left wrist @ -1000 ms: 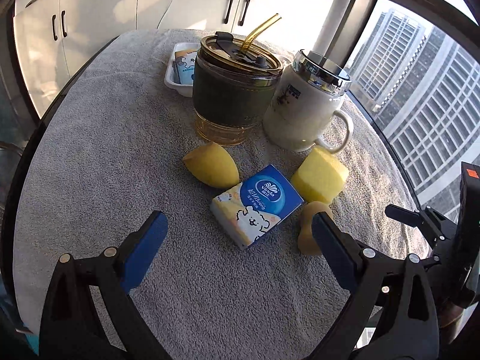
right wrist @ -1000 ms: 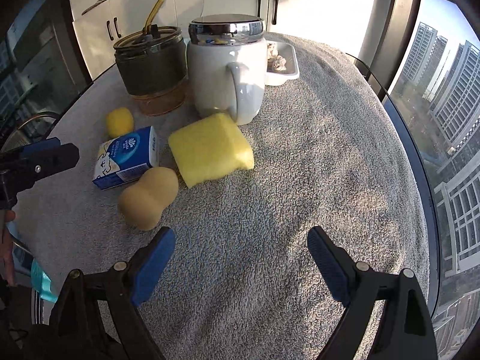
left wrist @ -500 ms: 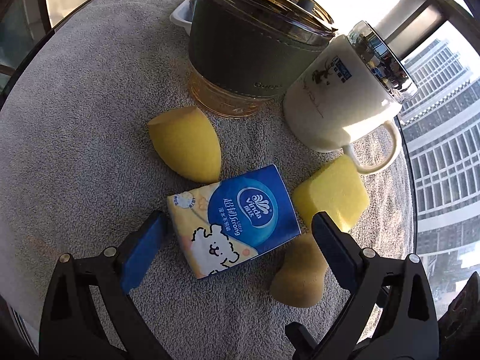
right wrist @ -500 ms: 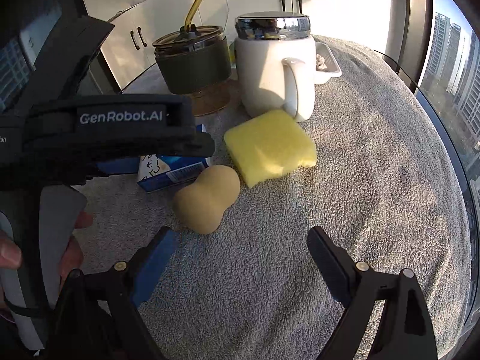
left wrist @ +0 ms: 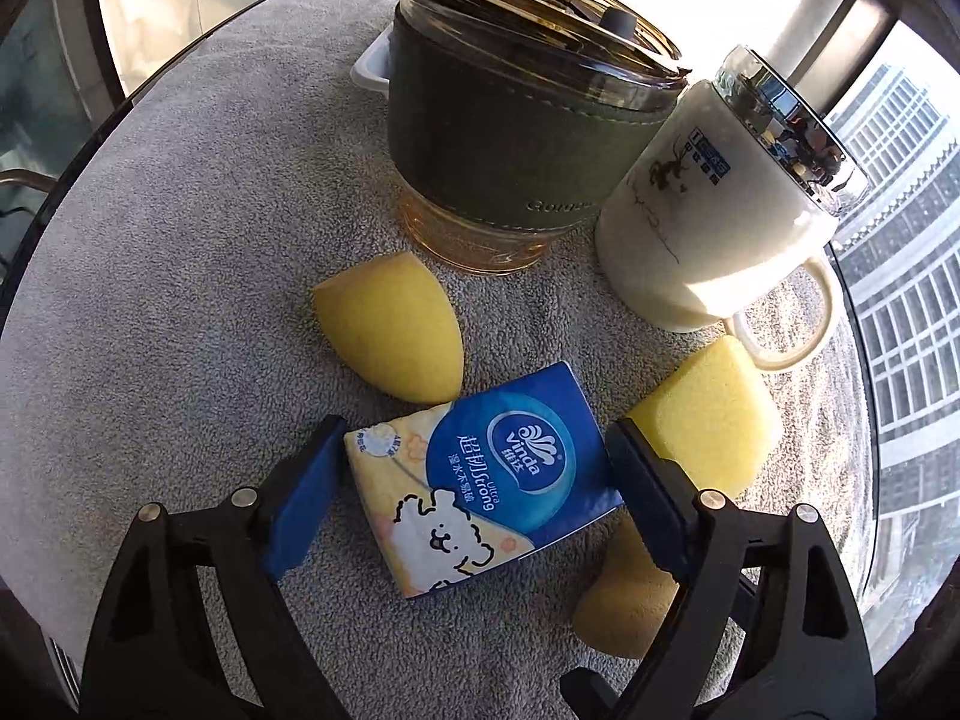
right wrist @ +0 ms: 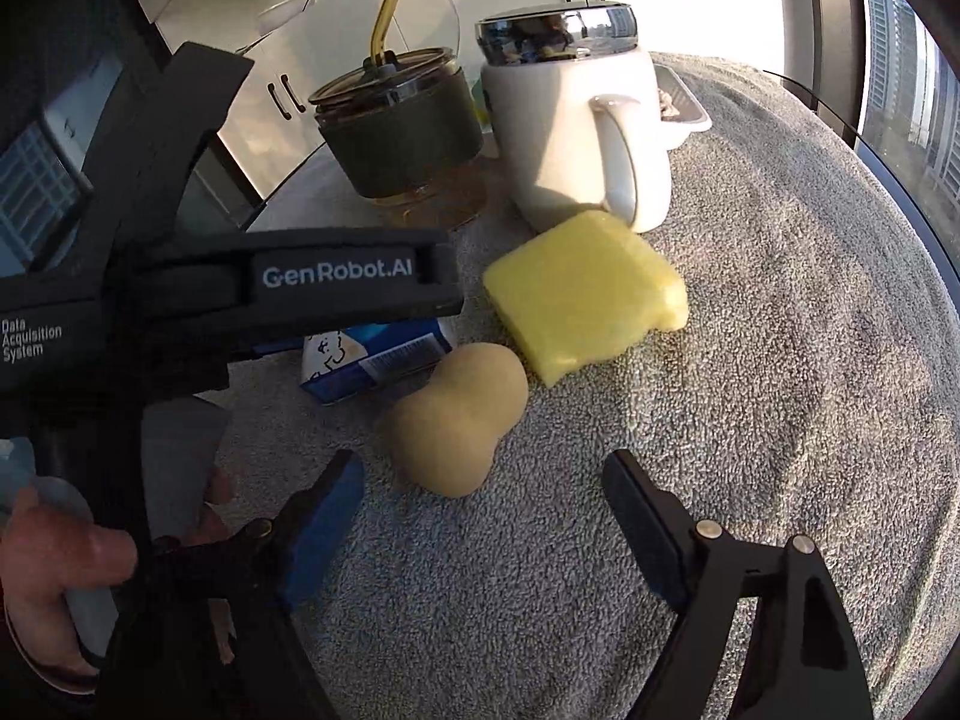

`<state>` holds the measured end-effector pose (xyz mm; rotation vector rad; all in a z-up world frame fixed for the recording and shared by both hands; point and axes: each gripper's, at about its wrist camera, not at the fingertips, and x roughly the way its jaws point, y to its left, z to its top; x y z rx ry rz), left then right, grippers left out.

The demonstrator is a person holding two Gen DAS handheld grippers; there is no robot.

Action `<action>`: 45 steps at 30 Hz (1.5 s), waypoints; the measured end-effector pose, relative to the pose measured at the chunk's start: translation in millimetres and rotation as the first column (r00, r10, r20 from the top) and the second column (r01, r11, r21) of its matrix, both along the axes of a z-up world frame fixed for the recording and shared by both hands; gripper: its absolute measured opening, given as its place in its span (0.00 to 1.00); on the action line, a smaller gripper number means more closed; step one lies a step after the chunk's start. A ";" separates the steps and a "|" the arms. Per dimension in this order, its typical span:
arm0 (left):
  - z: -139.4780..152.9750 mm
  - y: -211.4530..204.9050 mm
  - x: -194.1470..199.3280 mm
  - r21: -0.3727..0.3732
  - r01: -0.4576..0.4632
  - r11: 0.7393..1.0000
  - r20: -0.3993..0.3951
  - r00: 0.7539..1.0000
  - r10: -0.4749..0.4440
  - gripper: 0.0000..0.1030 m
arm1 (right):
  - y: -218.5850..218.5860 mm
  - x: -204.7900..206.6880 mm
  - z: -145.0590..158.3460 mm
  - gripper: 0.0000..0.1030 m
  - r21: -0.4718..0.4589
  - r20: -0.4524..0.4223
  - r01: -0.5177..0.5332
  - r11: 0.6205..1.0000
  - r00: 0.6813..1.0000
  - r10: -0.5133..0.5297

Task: Organize soft objects
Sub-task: 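Grasp the blue tissue pack with the left tool while the right tool grasps the beige peanut sponge, then carry the tissue pack and beige sponge into the white tray and open both tools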

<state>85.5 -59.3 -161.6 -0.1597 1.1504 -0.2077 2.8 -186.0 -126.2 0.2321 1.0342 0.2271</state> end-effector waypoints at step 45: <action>51.1 136.6 -5.8 -0.007 -0.140 0.990 0.167 0.976 0.139 0.80 | -93.3 -27.7 38.1 0.38 -0.153 0.076 0.216 0.964 0.976 -0.206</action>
